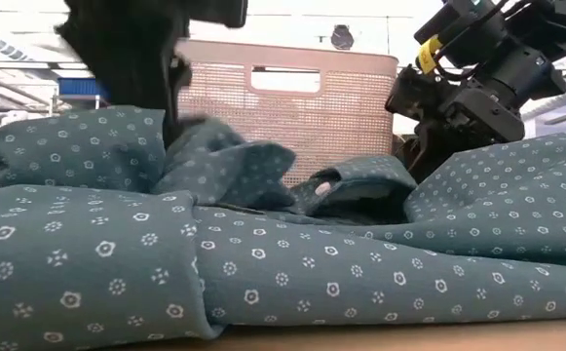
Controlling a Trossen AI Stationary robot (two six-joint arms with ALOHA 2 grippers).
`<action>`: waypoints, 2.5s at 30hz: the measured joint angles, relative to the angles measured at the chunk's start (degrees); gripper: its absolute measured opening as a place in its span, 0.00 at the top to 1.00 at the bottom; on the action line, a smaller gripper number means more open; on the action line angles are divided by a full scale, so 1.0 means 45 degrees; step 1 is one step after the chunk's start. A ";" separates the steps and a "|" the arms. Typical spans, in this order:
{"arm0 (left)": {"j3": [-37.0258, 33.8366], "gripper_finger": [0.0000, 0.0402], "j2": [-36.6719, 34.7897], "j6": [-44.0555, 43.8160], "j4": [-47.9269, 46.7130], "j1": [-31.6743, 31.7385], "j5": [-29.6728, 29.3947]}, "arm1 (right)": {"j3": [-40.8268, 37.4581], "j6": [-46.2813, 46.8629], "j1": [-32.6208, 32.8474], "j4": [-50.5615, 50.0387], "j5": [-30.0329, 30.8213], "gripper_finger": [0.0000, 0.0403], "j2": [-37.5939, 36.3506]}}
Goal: Sort clothes
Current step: Put the green shirt into the white laundry bin
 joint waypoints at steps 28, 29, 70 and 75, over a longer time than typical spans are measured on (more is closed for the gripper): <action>0.2685 0.59 -0.4564 -0.0443 -0.1857 -0.2561 -0.6291 | 0.1360 -0.0860 0.0724 -0.0049 0.0207 0.95 0.2110; 0.2685 0.59 -0.4564 -0.0460 -0.1830 -0.2623 -0.6315 | 0.1519 -0.0858 0.0724 -0.0642 0.0198 0.97 0.1924; 0.2507 0.59 -0.4534 -0.1251 -0.1893 -0.3459 -0.6905 | 0.8493 0.1018 0.2079 0.0685 0.0583 0.98 0.6881; 0.2210 0.59 -0.4530 -0.1806 -0.1890 -0.3516 -0.6900 | 1.0432 -0.0214 0.2207 -0.1400 0.0100 0.96 0.8179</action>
